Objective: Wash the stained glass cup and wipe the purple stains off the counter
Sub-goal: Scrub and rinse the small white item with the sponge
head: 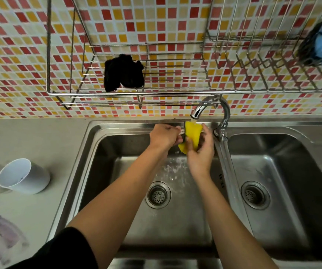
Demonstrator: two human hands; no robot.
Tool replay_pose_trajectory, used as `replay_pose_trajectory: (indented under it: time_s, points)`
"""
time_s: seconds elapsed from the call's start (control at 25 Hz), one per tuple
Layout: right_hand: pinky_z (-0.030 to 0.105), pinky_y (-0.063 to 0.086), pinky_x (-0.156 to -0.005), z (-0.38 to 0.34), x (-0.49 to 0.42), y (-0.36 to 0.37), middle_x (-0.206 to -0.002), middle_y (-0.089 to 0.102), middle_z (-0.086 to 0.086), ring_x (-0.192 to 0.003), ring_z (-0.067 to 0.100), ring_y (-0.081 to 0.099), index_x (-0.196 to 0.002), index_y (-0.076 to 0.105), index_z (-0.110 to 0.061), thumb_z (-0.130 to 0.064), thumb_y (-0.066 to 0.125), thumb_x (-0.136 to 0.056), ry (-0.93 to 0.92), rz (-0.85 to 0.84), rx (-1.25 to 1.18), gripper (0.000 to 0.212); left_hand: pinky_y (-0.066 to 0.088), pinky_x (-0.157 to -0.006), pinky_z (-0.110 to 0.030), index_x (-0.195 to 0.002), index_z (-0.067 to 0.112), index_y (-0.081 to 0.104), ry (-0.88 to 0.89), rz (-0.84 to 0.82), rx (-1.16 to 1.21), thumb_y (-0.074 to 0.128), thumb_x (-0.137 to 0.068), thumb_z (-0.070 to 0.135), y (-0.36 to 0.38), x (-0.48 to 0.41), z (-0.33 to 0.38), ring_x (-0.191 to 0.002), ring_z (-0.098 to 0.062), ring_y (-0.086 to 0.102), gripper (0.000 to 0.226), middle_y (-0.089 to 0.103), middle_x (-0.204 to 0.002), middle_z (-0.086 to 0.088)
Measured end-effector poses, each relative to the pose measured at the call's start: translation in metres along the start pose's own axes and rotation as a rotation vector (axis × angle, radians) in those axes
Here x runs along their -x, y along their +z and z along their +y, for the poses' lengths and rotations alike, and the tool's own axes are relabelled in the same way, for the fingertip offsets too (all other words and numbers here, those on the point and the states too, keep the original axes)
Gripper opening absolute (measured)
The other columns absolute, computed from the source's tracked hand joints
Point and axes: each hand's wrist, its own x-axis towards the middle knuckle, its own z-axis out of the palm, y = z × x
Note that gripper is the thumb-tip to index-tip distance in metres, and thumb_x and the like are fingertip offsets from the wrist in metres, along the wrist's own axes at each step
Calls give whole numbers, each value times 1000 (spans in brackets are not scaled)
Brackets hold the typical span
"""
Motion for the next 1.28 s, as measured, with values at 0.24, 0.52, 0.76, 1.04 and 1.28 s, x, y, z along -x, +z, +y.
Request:
replay_pose_trajectory:
  time_s: [0.24,0.52,0.76,1.04,1.28]
  points:
    - [53,53,-86,37,-37,-27,-105,66,16,-93,32,64,-112,59,-11,-12,65,-86,355,-76,-29,27,54,-75,-20,-80,13,70,301,-43,-271,69,-82,15,-7,3,1,-58,-5,64,3,65,-71,4]
    - [12,53,-62,38,-55,-62,-104,63,-8,-85,0,61,-124,55,-15,-3,57,-89,199,-231,101,37,51,-78,-27,-79,19,65,516,-52,-460,74,-75,17,12,12,9,-77,-16,64,10,61,-68,7]
    - [40,55,-84,42,-65,-63,-97,62,-8,-81,9,61,-119,50,-21,-7,55,-90,278,-144,76,32,43,-69,-7,-89,16,72,522,-73,-389,71,-78,15,1,9,11,-68,5,58,10,64,-74,11]
    - [29,44,-71,30,-25,-42,-96,57,-6,-79,15,58,-141,15,-26,-34,45,-96,152,-406,363,55,48,-89,-37,-120,9,61,597,-211,-1050,46,-94,14,-11,7,-7,-106,-37,58,31,59,-118,-21]
    - [31,35,-64,-5,-6,-25,-96,68,18,-90,34,61,-104,61,-11,-38,32,-100,-67,-422,800,39,48,-85,-43,-121,10,55,643,-118,-1490,51,-92,11,-27,26,-21,-109,-36,58,30,59,-117,-17]
